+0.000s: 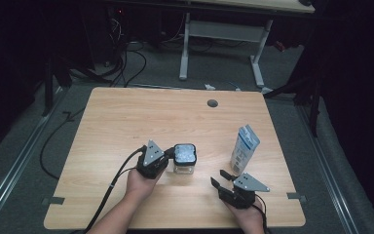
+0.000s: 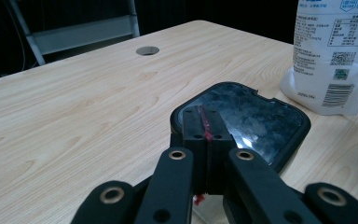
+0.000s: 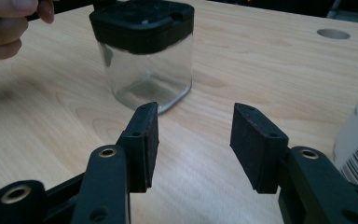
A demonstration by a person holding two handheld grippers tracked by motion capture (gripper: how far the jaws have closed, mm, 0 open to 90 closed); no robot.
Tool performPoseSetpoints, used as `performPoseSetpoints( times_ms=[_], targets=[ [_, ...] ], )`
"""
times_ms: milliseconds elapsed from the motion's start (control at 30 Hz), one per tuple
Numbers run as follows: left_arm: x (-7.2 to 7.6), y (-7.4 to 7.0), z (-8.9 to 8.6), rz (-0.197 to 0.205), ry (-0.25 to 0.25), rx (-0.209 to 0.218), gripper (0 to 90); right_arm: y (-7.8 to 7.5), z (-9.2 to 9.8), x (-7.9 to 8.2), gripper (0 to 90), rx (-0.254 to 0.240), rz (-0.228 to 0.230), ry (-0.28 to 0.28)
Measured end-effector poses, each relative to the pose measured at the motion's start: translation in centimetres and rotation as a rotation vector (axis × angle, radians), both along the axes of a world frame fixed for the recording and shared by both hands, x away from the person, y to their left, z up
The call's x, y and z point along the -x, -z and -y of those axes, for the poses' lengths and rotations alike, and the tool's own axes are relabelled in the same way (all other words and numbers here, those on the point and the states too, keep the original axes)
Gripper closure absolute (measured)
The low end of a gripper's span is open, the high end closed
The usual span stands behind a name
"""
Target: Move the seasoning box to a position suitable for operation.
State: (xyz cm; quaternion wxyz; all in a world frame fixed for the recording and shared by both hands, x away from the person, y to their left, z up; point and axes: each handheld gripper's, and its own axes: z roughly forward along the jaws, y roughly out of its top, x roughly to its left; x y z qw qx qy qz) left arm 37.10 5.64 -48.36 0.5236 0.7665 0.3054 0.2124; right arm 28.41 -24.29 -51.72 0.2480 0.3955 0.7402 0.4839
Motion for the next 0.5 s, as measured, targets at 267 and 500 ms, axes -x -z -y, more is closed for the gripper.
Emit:
performPoseSetpoints(
  times_ms=[267,500],
  targets=[
    [-0.4,-0.1,-0.5,-0.009,-0.014,0.009,90.0,-0.6,-1.2,-1.9,55.7,-0.01,0.001,0.015],
    [-0.3,0.1,-0.4,0.004,-0.006,0.008,90.0,-1.3,-2.5,-3.0,70.4,0.002,0.004,0.031]
  ],
)
